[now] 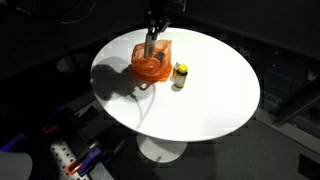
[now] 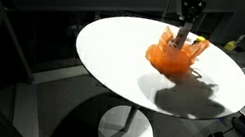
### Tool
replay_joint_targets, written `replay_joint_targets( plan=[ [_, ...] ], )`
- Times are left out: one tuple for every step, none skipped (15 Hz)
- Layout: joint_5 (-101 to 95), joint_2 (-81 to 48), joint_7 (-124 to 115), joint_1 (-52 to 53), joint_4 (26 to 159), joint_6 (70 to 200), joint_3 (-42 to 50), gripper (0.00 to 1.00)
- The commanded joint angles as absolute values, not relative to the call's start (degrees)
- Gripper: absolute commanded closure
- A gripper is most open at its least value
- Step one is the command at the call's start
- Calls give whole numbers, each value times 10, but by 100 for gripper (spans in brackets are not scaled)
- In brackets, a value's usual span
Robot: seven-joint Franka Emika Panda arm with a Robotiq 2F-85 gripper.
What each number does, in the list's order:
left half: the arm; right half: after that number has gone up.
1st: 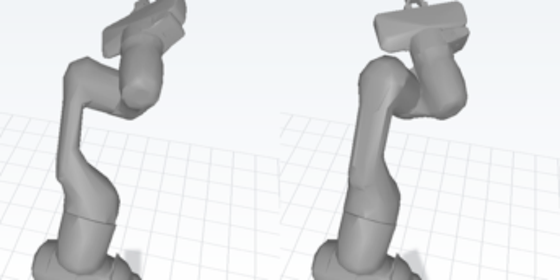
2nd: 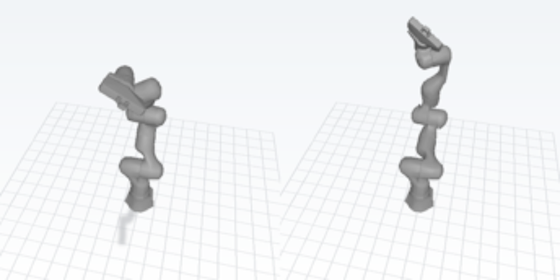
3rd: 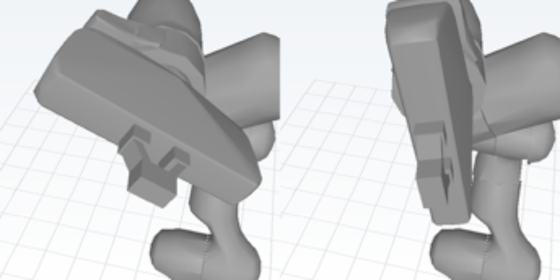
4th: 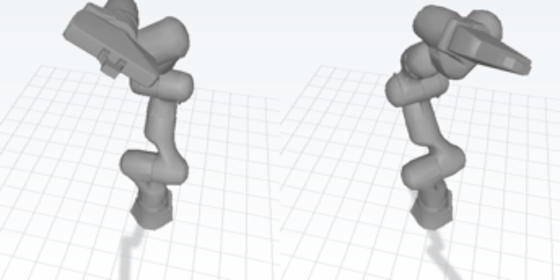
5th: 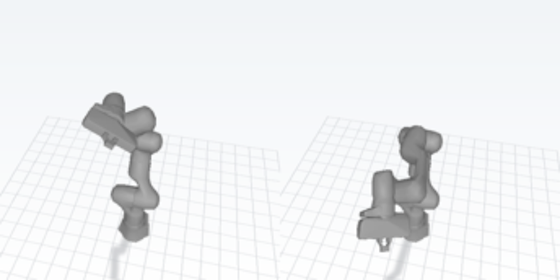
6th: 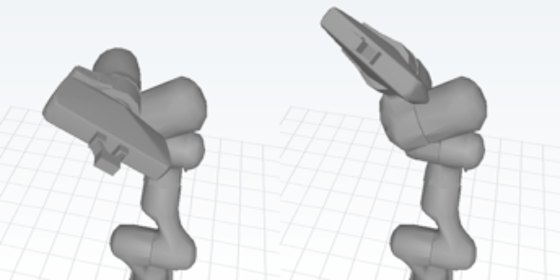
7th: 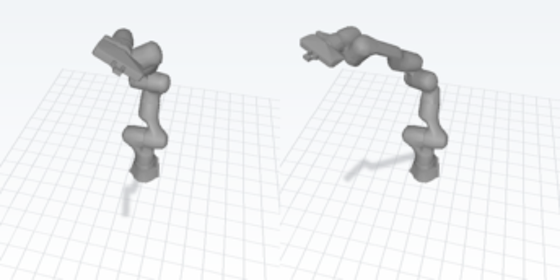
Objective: Put the white bottle into the carrier bag
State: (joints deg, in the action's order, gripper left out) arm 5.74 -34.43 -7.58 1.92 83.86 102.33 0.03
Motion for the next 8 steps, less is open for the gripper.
replay_joint_targets(
  plan=[
    [37,-353,-72,32,829,1039,-1,90],
    [31,-356,-73,35,827,1043,-1,90],
    [25,-359,-76,39,824,1045,1,90],
    [20,-361,-77,41,821,1047,1,90],
    [15,-365,-77,42,816,1047,2,90],
    [10,-368,-79,43,812,1048,3,90],
    [8,-372,-77,42,807,1049,3,90],
    [7,-375,-76,40,803,1050,3,90]
  ],
)
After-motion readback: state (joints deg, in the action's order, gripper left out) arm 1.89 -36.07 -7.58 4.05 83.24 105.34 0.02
